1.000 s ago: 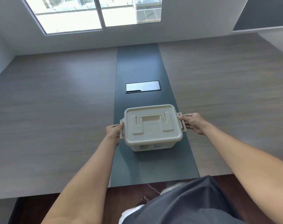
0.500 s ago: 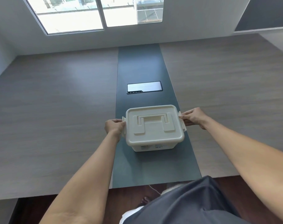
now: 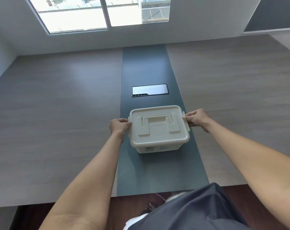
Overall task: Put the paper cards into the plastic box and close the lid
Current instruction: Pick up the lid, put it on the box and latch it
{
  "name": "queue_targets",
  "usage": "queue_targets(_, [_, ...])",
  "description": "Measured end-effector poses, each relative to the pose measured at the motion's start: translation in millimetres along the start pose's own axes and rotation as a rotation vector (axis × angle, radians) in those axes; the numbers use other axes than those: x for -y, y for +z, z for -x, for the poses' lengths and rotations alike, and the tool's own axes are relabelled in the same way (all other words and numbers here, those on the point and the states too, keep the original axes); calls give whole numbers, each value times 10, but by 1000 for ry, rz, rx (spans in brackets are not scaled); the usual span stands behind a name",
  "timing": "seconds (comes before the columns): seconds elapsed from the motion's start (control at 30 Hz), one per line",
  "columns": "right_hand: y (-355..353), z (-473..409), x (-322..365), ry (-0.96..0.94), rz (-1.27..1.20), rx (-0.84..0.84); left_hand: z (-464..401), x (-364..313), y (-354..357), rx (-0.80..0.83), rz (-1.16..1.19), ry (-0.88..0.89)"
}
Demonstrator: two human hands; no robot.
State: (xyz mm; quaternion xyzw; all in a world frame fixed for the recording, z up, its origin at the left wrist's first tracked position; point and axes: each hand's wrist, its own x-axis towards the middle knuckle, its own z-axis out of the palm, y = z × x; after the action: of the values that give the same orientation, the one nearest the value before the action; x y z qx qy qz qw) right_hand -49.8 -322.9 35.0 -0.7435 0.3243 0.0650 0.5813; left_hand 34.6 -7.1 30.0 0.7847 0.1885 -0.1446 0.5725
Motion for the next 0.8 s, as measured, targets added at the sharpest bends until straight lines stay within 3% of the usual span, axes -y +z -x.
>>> queue_targets(0.27, [153,-391,62,-26,91,-104,-58,-273,167,-46,47,45])
queue_targets(0.8, [173,-721,378,-41,201,-39,-515,-454,253,-19,-32,113])
